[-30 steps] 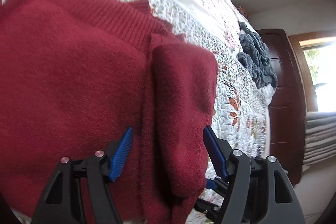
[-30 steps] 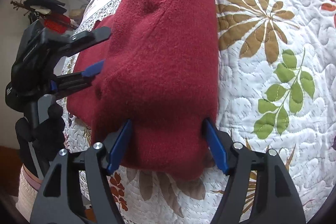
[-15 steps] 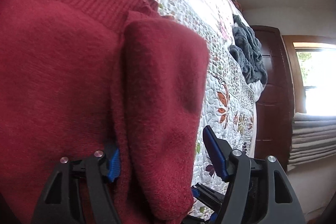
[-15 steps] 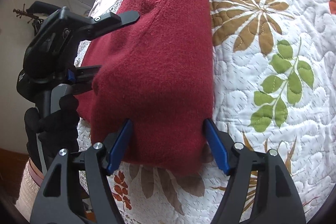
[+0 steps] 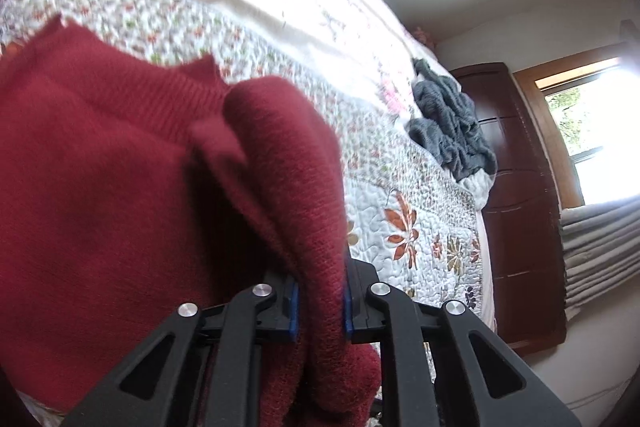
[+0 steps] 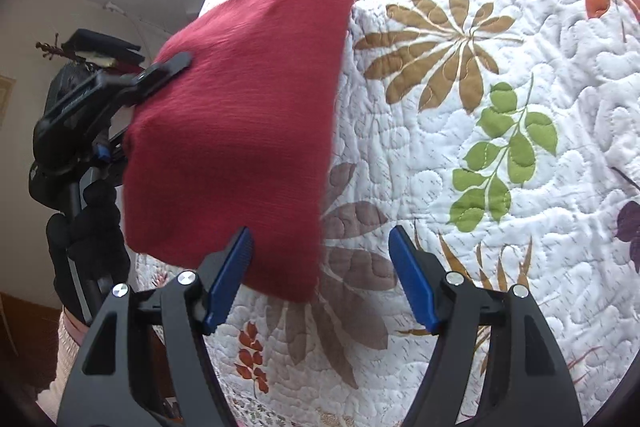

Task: Fold small clothes
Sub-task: 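Grasp the folded flap with the left tool and lift it, then fold the held flap over the sweater with the left tool, release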

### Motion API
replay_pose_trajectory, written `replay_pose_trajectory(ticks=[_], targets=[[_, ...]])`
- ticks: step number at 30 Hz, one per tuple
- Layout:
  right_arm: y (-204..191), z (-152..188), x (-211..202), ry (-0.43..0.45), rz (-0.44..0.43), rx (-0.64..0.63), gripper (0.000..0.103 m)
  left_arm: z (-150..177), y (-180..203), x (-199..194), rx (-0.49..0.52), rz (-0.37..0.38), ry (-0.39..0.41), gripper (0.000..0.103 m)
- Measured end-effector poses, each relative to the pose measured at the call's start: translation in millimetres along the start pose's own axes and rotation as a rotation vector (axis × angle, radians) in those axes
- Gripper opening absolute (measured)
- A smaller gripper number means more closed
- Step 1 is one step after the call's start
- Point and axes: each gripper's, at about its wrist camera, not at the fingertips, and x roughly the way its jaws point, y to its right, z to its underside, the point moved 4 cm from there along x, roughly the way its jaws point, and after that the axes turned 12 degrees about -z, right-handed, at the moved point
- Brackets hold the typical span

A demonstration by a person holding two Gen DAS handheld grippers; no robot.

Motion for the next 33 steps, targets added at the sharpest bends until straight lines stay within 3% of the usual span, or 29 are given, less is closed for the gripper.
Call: replay_pose_trajectory(ticks=[6,17,23,28,33], targets=[[-3,2,-6,-0.001,0.001,-0.014,0.071,-24,-46,-43,0.008,-0.120,0.043,0.015],[-27,8,18,-0.053,0.011,-0.062,0.071,-33,-128,-87,0.037,-0.289,0.109,0.015],[-42,10,32,-0.082,0.028,-0.097,0.071,-25,-162,-85,0.050,-0.346,0.122,0.015],[-49,12,43,-0.108,0.043,-0.111,0.070,-15,-196,-58,-0.001,-0.392,0.071,0.016],[-55,10,58,-0.132,0.046,-0.102,0.071,-15,-199,-54,-0.017,-0.385,0.069,0.021]])
